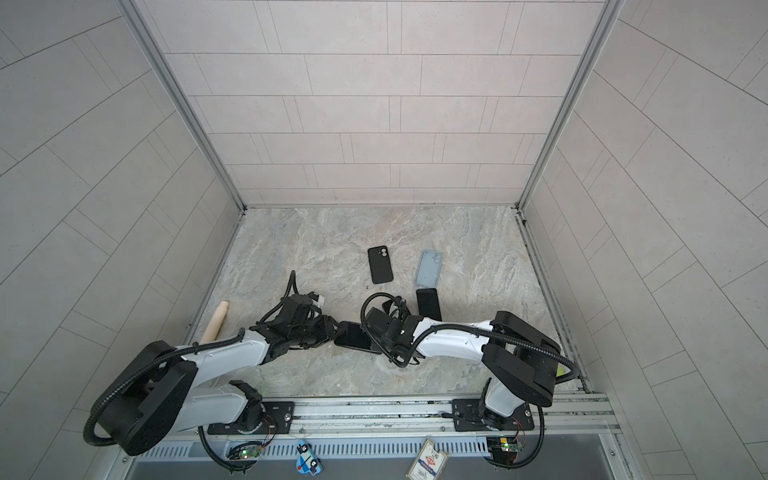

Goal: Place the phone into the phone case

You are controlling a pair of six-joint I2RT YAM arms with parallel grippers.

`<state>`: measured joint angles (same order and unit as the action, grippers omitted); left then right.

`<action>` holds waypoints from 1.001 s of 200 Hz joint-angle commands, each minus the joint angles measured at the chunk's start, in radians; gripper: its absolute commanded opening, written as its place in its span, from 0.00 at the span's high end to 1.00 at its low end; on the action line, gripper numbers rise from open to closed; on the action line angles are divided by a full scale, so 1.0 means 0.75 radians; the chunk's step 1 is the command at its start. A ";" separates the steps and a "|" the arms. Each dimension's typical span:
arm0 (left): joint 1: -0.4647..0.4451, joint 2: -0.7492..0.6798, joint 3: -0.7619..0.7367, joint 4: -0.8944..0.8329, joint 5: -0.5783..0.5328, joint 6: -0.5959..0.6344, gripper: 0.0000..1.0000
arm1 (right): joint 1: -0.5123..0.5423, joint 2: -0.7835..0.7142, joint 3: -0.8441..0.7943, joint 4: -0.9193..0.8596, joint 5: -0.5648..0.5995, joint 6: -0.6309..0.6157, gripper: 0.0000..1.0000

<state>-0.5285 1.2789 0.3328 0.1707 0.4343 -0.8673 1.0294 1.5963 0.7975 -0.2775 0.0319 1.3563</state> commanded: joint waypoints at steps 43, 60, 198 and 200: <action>-0.032 0.031 -0.048 -0.064 0.106 -0.022 0.60 | 0.050 0.326 -0.162 0.446 -0.325 0.117 0.92; -0.032 0.033 -0.047 -0.063 0.107 -0.023 0.60 | 0.053 0.355 -0.175 0.492 -0.340 0.135 0.92; -0.032 0.033 -0.047 -0.066 0.108 -0.023 0.60 | -0.041 -0.108 0.073 -0.318 -0.020 -0.210 0.89; -0.032 0.033 -0.047 -0.066 0.108 -0.022 0.60 | -0.043 -0.114 0.071 -0.319 -0.019 -0.213 0.89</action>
<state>-0.5335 1.2827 0.3286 0.1967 0.4065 -0.8658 1.0164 1.5711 0.8547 -0.3801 0.0200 1.2537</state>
